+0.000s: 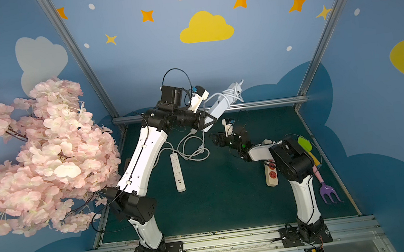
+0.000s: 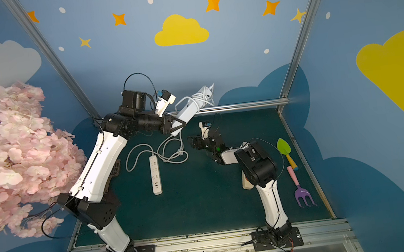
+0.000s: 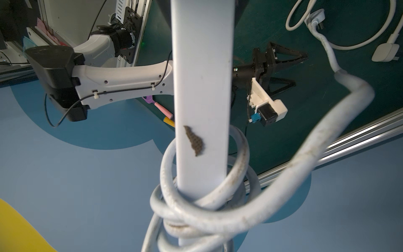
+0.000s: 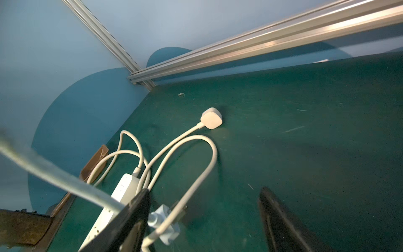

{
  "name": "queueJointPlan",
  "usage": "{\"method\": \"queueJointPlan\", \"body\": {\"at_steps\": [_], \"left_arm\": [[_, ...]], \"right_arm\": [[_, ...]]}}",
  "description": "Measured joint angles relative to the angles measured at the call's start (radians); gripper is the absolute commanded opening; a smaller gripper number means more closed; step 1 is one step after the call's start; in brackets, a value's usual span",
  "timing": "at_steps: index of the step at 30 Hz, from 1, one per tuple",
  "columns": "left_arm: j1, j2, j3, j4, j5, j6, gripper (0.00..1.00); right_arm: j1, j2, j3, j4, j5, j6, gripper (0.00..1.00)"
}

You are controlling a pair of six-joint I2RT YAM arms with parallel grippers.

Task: Wrap the cord around the power strip
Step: Wrap the power cord around the power strip.

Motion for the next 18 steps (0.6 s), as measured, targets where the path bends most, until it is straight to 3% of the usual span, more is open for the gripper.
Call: {"method": "queueJointPlan", "body": {"at_steps": [6,12,14,18], "left_arm": [[-0.002,0.000,-0.020,0.005,-0.011,-0.002,0.03],[-0.008,0.000,-0.020,0.010,-0.013,-0.002,0.02],[-0.012,-0.001,-0.020,0.011,-0.014,-0.002,0.03],[-0.019,-0.002,-0.019,0.010,-0.014,-0.002,0.03]], "right_arm": [[0.047,-0.090,-0.037,0.009,0.004,-0.018,0.81],[0.104,0.021,0.120,0.002,0.004,-0.002,0.79],[0.107,0.065,0.168,0.000,0.014,0.011,0.72],[0.106,0.156,0.271,-0.031,0.048,0.033,0.39]]}}
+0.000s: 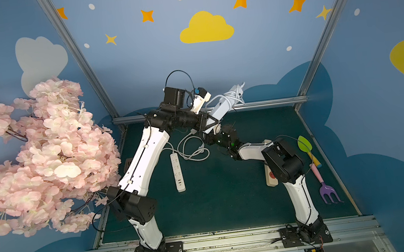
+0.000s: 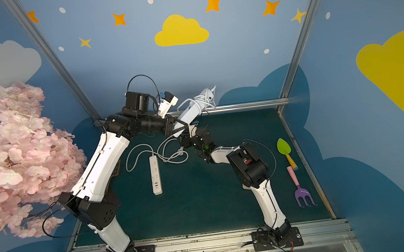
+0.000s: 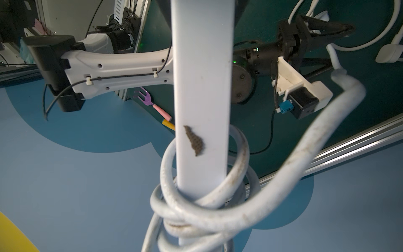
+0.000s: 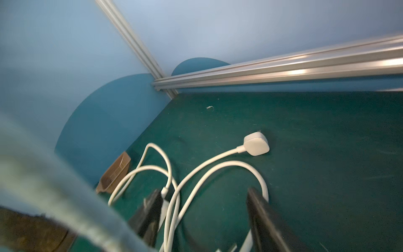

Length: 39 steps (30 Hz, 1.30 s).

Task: Wrap the cord around the power strip
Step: Wrap the power cord around the power strip.

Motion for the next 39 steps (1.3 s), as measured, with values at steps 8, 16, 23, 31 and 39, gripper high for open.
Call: {"method": "queueJointPlan", "body": {"at_steps": [8,16,23,31,39], "left_arm": [[-0.003,-0.018,-0.046,0.005,-0.008,-0.001,0.02],[-0.007,-0.101,-0.192,0.097,-0.007,-0.048,0.02],[0.114,-0.212,-0.351,0.365,0.001,-0.251,0.02],[0.241,-0.187,-0.405,0.652,-0.074,-0.402,0.02],[0.214,-0.096,-0.358,0.504,-0.397,-0.072,0.03]], "right_arm": [[-0.010,0.134,0.211,-0.053,0.005,-0.005,0.00],[-0.049,0.173,0.408,-0.135,-0.030,-0.029,0.00],[-0.095,-0.005,0.145,-0.250,-0.050,-0.092,0.00],[-0.001,-0.348,-0.015,-0.649,0.068,-0.382,0.00],[0.080,-0.479,-0.027,-1.077,0.417,-0.619,0.00]]}}
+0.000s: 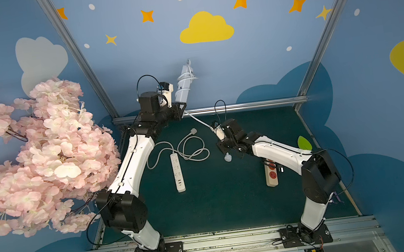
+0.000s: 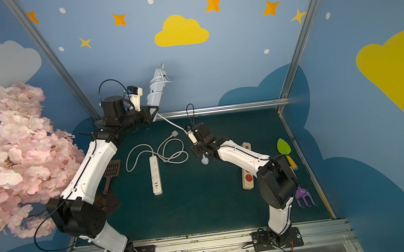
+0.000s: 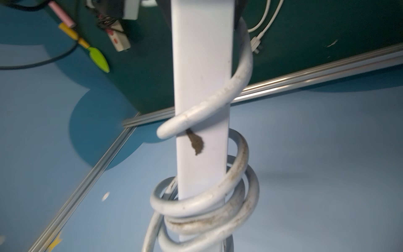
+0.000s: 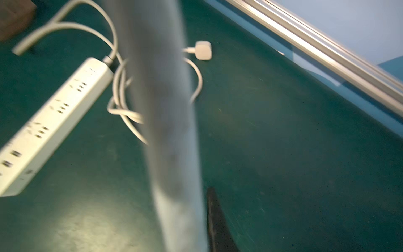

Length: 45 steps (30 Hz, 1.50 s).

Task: Wrap the cord around the power strip
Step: Wrap the power cord around the power strip.

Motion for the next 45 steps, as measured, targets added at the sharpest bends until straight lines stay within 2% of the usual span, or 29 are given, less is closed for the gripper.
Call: {"method": "queueJointPlan", "body": {"at_steps": [3,9,13,16,20,25,29,31,35,39,42,45], "left_arm": [[-0.025,0.055,0.001,-0.130,-0.093,0.113,0.03],[-0.127,0.090,-0.004,-0.382,-0.161,0.262,0.02],[-0.204,0.076,-0.046,-0.479,-0.114,0.315,0.02],[-0.233,0.064,-0.087,-0.551,0.007,0.347,0.02],[-0.238,0.017,-0.142,-0.591,0.187,0.395,0.02],[-0.251,-0.062,-0.181,-0.584,0.378,0.457,0.02],[-0.256,-0.075,-0.184,-0.570,0.490,0.491,0.03],[-0.258,-0.076,-0.198,-0.578,0.541,0.510,0.03],[-0.256,-0.076,-0.209,-0.585,0.616,0.524,0.03],[-0.249,-0.090,-0.209,-0.561,0.673,0.510,0.03],[-0.242,-0.111,-0.209,-0.526,0.702,0.488,0.02],[-0.232,-0.138,-0.209,-0.477,0.723,0.449,0.02]], "right_arm": [[0.009,-0.050,0.006,-0.077,0.114,-0.100,0.00],[0.025,-0.120,0.071,-0.079,0.295,-0.361,0.00],[0.002,-0.118,0.114,-0.033,0.346,-0.533,0.00],[-0.026,-0.088,0.165,-0.024,0.327,-0.647,0.00],[-0.087,-0.009,0.291,-0.102,0.185,-0.750,0.00],[-0.191,0.104,0.509,-0.325,-0.129,-0.794,0.00],[-0.269,0.167,0.615,-0.494,-0.397,-0.790,0.21],[-0.305,0.187,0.637,-0.536,-0.512,-0.772,0.26],[-0.374,0.201,0.624,-0.552,-0.692,-0.708,0.35],[-0.420,0.196,0.503,-0.442,-0.859,-0.607,0.45],[-0.439,0.199,0.390,-0.333,-0.953,-0.495,0.48],[-0.452,0.212,0.339,-0.227,-1.059,-0.365,0.47]]}}
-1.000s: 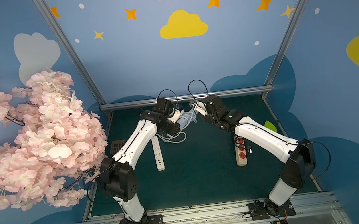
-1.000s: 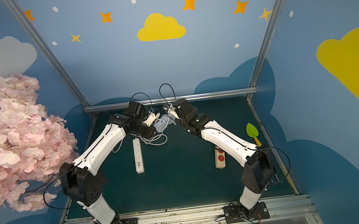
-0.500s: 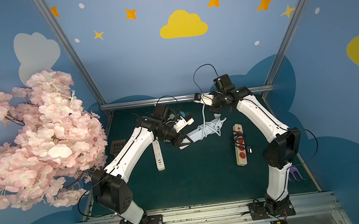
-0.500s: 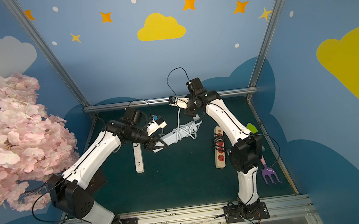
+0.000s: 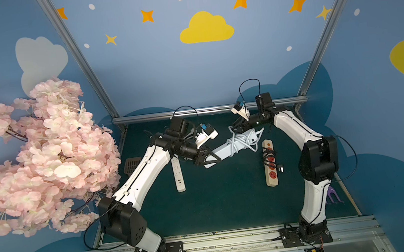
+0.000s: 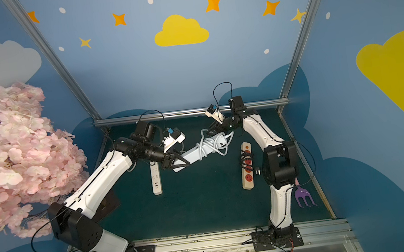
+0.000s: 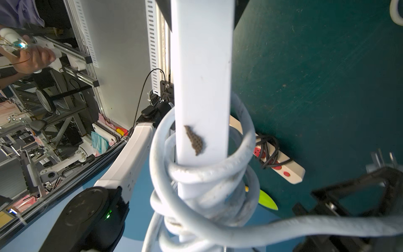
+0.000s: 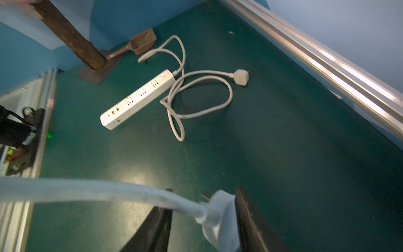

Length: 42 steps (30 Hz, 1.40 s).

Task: Wrap the cord around the power strip
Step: Wrap the power cord around the power strip.

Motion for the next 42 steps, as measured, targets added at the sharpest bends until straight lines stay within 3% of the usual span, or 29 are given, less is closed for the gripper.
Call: {"method": "queueJointPlan", "body": {"at_steps": [8,16,20,25,34,42], "left_arm": [[0.031,-0.041,-0.012,0.174,0.022,-0.129,0.02],[0.057,-0.006,0.026,0.191,-0.010,-0.204,0.02],[0.059,0.049,0.073,0.138,-0.047,-0.208,0.03],[0.058,0.060,0.075,0.092,-0.076,-0.230,0.03],[0.038,0.080,0.172,0.091,-0.105,-0.314,0.02],[0.025,0.114,0.216,0.095,-0.132,-0.381,0.03]], "right_arm": [[0.031,0.005,-0.134,0.373,-0.103,0.303,0.29],[0.060,-0.022,-0.438,0.802,-0.077,0.676,0.59],[0.068,-0.106,-0.639,1.015,-0.044,0.809,0.67],[0.119,-0.201,-0.799,1.236,0.002,0.879,0.79],[0.294,-0.188,-0.904,1.541,0.229,0.937,0.77],[0.365,-0.143,-1.035,1.768,0.393,0.991,0.76]]}}
